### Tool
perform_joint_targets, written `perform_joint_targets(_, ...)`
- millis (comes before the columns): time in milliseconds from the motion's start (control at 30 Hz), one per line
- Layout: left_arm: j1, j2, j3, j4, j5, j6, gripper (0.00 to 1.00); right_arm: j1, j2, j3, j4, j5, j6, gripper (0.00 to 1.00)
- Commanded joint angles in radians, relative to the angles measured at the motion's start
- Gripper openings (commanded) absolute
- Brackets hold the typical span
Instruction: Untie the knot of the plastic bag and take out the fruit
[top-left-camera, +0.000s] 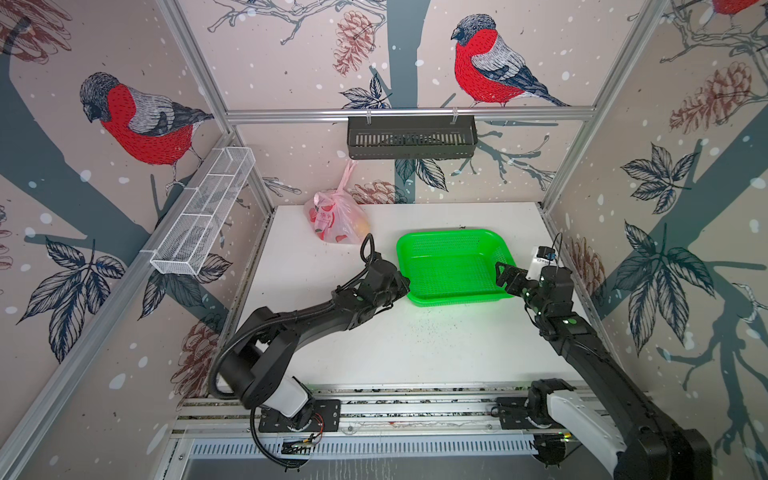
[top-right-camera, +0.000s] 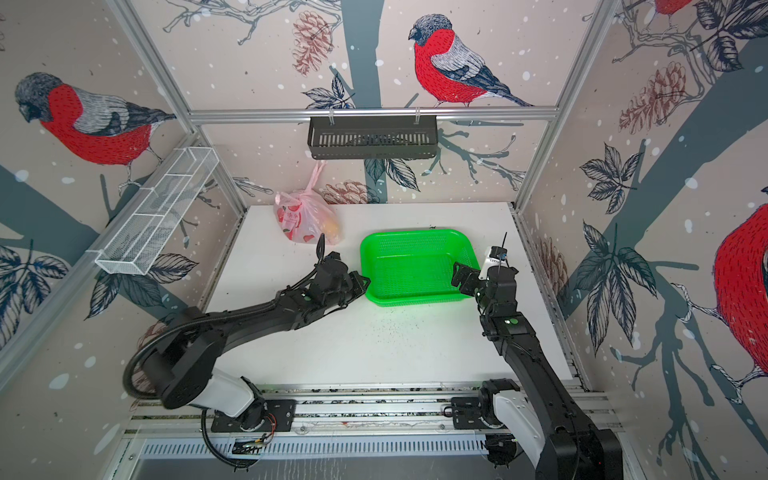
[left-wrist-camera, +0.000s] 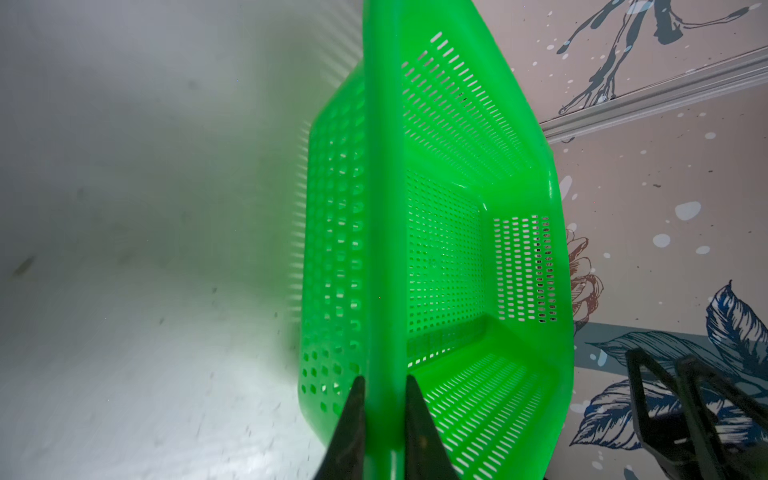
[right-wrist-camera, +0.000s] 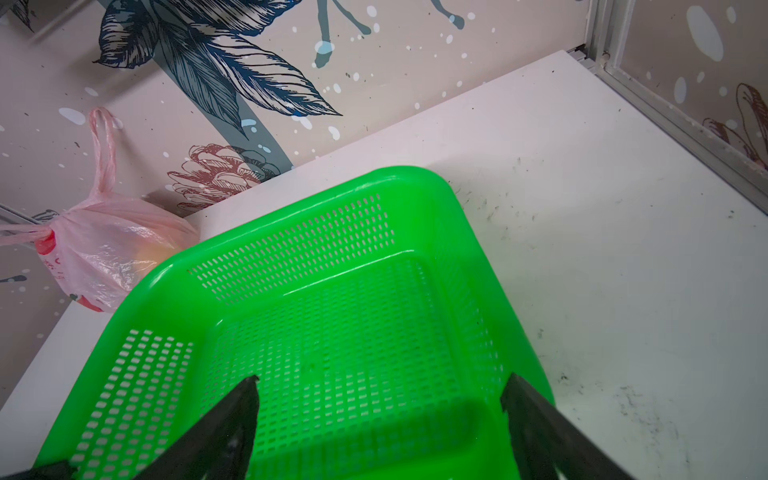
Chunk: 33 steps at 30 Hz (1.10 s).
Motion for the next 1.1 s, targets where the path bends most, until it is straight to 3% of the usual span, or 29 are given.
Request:
perform_joint_targets(0,-0.057,-0.115,-0.076,-0.14,-0.145,-0.078,0.16,0.006,-0.025,0.002,-0.052,-0.042,0.036,0.92)
perform_joint_targets(133,-0.12,-0.216,-0.178,-0.169,-0.193,-0.158,0.16,0.058,-0.065,0.016,-0.135,-0.041,0.086,0.88)
perform_joint_targets(233,-0.141,-0.254,-0.237,-0.163,-0.218,-0.19,0.17,0.136,-0.076,0.06,-0.252,0.049,0.141,0.87)
perform_joint_targets(333,-0.144,-0.262,-0.255,-0.167,-0.221,-0.194,0.25,0.235,-0.094,0.074,-0.324,0.122,0.217,0.86)
perform_joint_targets(433,-0.144,-0.269,-0.241,-0.2,-0.22,-0.182,0.36,0.361,-0.126,0.067,-0.381,0.227,0.33,0.82)
perform_joint_targets(633,-0.144,-0.34,-0.165,-0.387,-0.301,-0.098,0.72,0.615,-0.162,0.145,-0.647,0.521,0.622,0.8)
perform_joint_targets(733,-0.137,-0.398,-0.121,-0.479,-0.392,0.036,0.84,0.705,-0.162,0.167,-0.745,0.573,0.753,0.79)
perform_joint_targets(833,-0.051,-0.436,-0.042,-0.565,-0.371,0.215,0.92,0.796,-0.129,0.178,-0.815,0.6,0.876,0.79)
perform_joint_targets(900,0.038,-0.433,0.007,-0.56,-0.28,0.369,0.96,0.868,-0.104,0.182,-0.855,0.628,0.975,0.79)
perform_joint_targets(1067,0.259,-0.278,0.174,-0.516,0.103,0.721,0.96,1.051,-0.068,0.165,-0.893,0.668,1.212,0.83)
